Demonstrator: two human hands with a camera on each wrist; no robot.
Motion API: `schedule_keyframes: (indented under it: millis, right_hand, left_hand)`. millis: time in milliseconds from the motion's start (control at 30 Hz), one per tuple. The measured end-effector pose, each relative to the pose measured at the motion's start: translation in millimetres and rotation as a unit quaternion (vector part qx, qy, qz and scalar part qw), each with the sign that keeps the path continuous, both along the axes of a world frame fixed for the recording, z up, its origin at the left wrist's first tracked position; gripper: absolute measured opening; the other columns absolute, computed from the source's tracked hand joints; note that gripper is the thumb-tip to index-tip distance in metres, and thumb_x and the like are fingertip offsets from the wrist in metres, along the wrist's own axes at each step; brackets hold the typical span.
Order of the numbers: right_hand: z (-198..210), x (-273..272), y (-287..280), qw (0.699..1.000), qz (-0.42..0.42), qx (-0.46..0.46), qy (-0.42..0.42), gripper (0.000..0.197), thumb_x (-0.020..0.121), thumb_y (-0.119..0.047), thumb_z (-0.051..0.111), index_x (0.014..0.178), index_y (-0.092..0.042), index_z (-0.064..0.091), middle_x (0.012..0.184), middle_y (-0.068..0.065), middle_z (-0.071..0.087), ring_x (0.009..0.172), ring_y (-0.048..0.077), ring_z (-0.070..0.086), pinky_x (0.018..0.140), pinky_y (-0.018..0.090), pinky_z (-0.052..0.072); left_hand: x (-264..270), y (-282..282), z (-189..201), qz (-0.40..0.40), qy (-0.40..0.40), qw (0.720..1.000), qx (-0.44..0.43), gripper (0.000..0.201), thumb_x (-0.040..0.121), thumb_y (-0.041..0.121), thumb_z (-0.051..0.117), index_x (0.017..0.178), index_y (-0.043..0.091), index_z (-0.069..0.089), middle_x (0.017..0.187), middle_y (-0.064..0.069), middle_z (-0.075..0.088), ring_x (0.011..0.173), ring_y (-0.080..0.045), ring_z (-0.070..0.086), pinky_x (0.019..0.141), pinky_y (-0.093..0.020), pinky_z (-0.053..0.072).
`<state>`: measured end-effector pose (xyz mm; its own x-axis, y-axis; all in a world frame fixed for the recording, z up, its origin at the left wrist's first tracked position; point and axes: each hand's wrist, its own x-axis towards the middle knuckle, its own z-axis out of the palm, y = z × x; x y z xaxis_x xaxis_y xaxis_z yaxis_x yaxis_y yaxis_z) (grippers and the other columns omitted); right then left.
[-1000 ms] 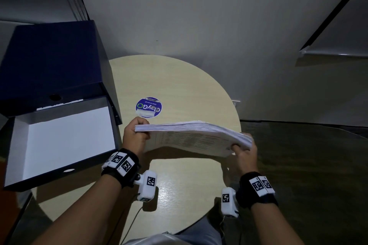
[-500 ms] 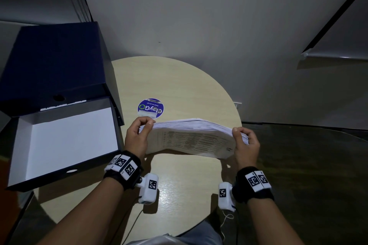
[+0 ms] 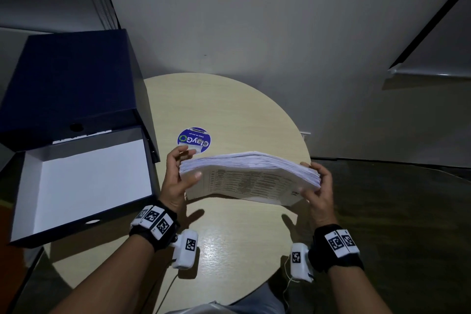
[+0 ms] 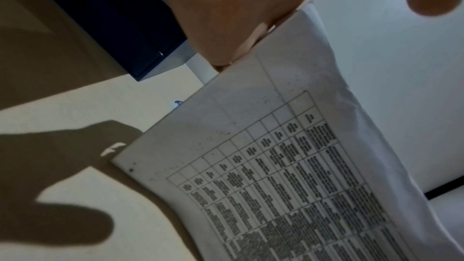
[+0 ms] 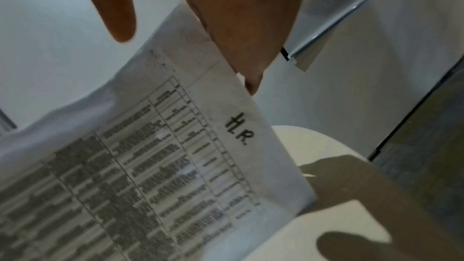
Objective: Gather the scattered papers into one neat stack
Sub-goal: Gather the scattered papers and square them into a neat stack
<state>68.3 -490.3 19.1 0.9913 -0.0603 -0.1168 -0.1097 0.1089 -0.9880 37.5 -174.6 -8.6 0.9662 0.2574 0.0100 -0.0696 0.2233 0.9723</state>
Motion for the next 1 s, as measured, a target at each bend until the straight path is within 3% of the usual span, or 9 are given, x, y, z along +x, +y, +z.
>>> schedule_keyframes:
  millis: [100,200,300,433,600,767,833,900,1000]
  right_hand:
    - [-6,-1,-2,0.995,0.013,-0.083,0.052,0.062,0.086,0.018,0.057,0.133,-0.020,0.042,0.111,-0.003,0.057,0.100,0.011,0.056,0.058,0.015,0.056]
    - [-11,8,1,0.987,-0.010,-0.150,0.052,0.041,0.092,0.007,0.060,0.118,-0.024,0.054,0.103,-0.011,0.062,0.099,0.011,0.060,0.071,0.017,0.051]
    - [-13,17,5,0.986,-0.025,-0.146,0.080,0.027,0.095,-0.004,0.062,0.116,-0.020,0.057,0.100,-0.011,0.064,0.098,0.014,0.060,0.071,0.020,0.048]
    - [-15,24,14,0.982,-0.048,-0.138,0.122,0.033,0.095,-0.007,0.062,0.127,-0.013,0.056,0.110,0.000,0.066,0.108,0.023,0.060,0.083,0.033,0.049]
    - [-7,17,18,0.988,-0.090,-0.081,0.099,0.036,0.092,0.004,0.057,0.122,-0.016,0.056,0.103,0.000,0.065,0.100,0.021,0.062,0.068,0.025,0.049]
    - [-8,4,16,0.986,-0.054,-0.079,0.136,0.056,0.090,0.013,0.052,0.125,-0.030,0.046,0.103,0.000,0.060,0.098,0.024,0.060,0.061,0.031,0.055]
    - [-5,8,16,0.988,-0.057,-0.103,0.104,0.068,0.086,0.013,0.059,0.128,-0.037,0.042,0.123,0.005,0.056,0.115,0.027,0.058,0.074,0.040,0.060]
    - [6,14,22,0.971,-0.093,-0.220,-0.006,0.078,0.080,0.007,0.068,0.136,-0.037,0.036,0.147,0.004,0.039,0.133,0.025,0.046,0.100,0.049,0.052]
    - [37,17,57,0.851,-0.042,-0.478,-0.213,0.071,0.077,-0.019,0.067,0.141,-0.024,0.037,0.156,0.001,0.029,0.148,0.026,0.026,0.122,0.056,0.018]
  left_hand:
    - [-7,2,-3,-0.037,0.025,0.999,0.028,0.075,0.064,0.019,0.080,0.130,0.024,0.044,0.126,-0.002,0.053,0.110,-0.014,0.060,0.082,-0.031,0.057]
    - [-2,-1,-5,-0.013,0.108,0.988,0.109,0.048,0.081,0.002,0.071,0.113,0.032,0.053,0.112,0.000,0.060,0.103,-0.022,0.061,0.077,-0.035,0.058]
    - [11,-3,-3,0.028,0.180,0.976,0.116,0.021,0.082,0.015,0.064,0.091,0.032,0.057,0.096,-0.007,0.063,0.094,-0.032,0.059,0.074,-0.051,0.053]
    - [26,-6,8,0.073,0.177,0.973,0.127,0.014,0.062,0.008,0.048,0.066,0.021,0.053,0.069,-0.001,0.056,0.070,-0.021,0.050,0.069,-0.036,0.041]
    - [25,-11,18,0.125,0.120,0.976,0.131,0.024,0.053,0.000,0.045,0.068,0.018,0.045,0.069,0.004,0.052,0.067,-0.013,0.046,0.058,-0.022,0.039]
    - [19,-2,-3,0.074,0.192,0.960,0.191,0.027,0.068,-0.007,0.052,0.074,0.019,0.054,0.076,-0.005,0.061,0.078,-0.028,0.057,0.065,-0.031,0.044]
    - [21,-3,-2,0.073,0.202,0.960,0.181,0.031,0.074,-0.012,0.050,0.071,0.019,0.054,0.073,-0.005,0.059,0.075,-0.026,0.055,0.063,-0.030,0.043]
    - [22,-6,3,0.088,0.188,0.961,0.181,0.032,0.073,-0.007,0.051,0.067,0.024,0.056,0.071,0.000,0.061,0.072,-0.022,0.055,0.063,-0.028,0.043]
    - [27,-11,12,0.102,0.167,0.958,0.209,0.027,0.072,0.001,0.050,0.071,0.025,0.063,0.076,0.002,0.067,0.075,-0.020,0.059,0.065,-0.030,0.045]
